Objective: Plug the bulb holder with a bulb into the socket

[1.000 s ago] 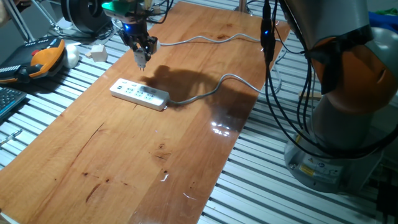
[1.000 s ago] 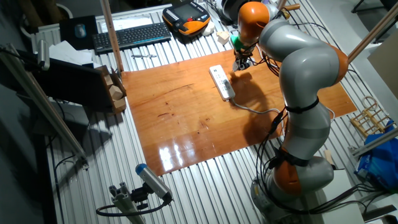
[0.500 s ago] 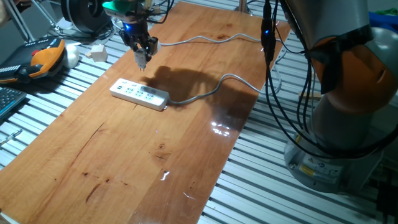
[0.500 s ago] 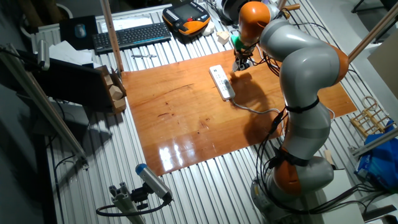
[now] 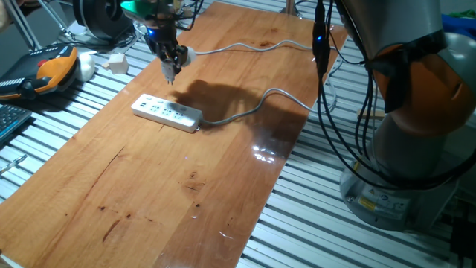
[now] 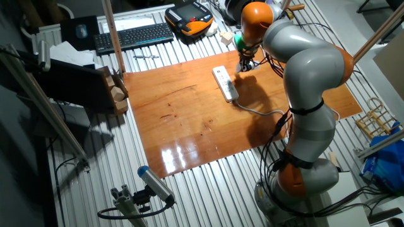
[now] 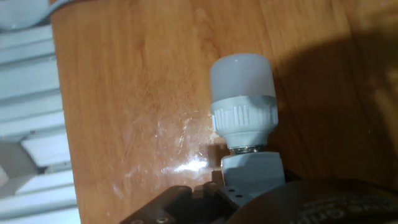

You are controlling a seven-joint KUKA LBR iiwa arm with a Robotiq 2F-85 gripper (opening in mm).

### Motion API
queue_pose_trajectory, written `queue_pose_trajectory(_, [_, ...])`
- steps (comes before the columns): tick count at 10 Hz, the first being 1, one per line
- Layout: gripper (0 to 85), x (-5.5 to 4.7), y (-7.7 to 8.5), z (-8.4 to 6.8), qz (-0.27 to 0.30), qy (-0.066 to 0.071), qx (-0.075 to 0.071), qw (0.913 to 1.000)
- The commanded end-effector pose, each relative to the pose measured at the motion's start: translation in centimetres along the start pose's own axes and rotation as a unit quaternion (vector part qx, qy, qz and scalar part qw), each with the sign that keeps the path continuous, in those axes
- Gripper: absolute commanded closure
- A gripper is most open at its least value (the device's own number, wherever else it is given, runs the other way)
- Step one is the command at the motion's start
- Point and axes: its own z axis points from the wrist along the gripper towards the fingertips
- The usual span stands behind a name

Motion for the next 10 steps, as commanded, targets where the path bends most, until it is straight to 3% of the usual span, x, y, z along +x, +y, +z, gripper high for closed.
queue_pose_trajectory(1, [85.0,0.00,0.00,0.01,0.064,-0.004,0.005,0.9979])
queue_pose_trajectory(4, [85.0,-0.02,0.03,-0.01,0.115,-0.011,0.005,0.9933])
queue_pose_trajectory(10, [85.0,-0.13,0.57,0.09,0.226,0.002,-0.006,0.9742])
